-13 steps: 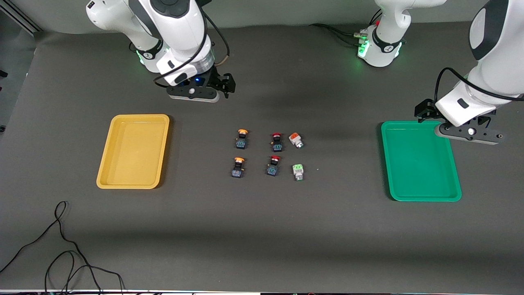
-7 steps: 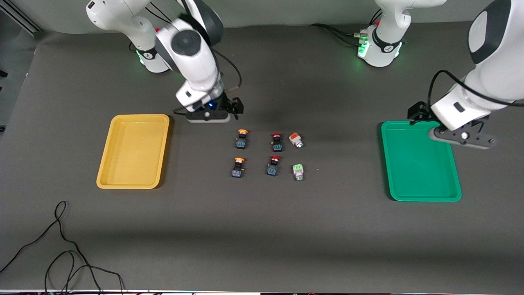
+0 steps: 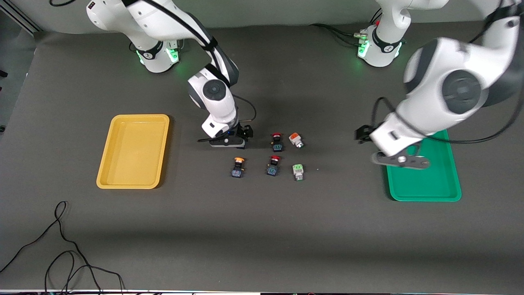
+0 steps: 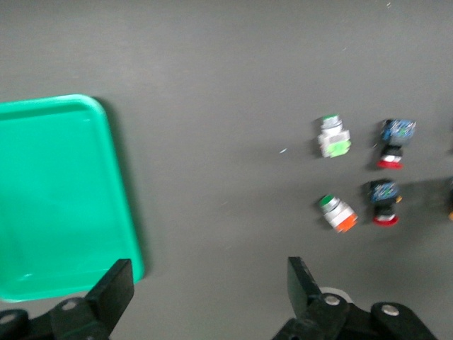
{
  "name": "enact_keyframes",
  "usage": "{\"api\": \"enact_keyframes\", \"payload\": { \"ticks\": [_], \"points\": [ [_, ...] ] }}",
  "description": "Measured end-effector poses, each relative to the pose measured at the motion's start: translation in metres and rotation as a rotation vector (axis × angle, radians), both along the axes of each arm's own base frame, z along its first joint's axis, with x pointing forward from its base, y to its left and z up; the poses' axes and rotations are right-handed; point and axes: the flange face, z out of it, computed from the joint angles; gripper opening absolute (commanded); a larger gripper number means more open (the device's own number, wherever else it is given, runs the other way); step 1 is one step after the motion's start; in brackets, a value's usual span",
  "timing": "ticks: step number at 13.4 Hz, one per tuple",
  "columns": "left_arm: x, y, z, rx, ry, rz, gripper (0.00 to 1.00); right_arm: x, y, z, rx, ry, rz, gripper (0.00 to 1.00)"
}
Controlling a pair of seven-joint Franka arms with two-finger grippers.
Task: Place green and yellow buttons in trays
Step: 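Grasp the yellow button with the right gripper while the left gripper reaches the green button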
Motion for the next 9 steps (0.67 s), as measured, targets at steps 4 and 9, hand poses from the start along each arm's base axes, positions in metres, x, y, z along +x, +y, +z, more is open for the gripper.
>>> {"api": "enact_keyframes", "payload": {
  "ticks": [4,9],
  "points": [
    [-0.002,-0.091,-0.083,-0.005,-0.015,0.104,0.96,0.007,0.008,-0.001,0.011,-0.015,0.006,0.2],
    [-0.011,-0.138,-0.194,0.011,0.03,0.136,0.96,0.018,0.016,0.013,-0.005,0.003,0.005,0.2]
  ]
}}
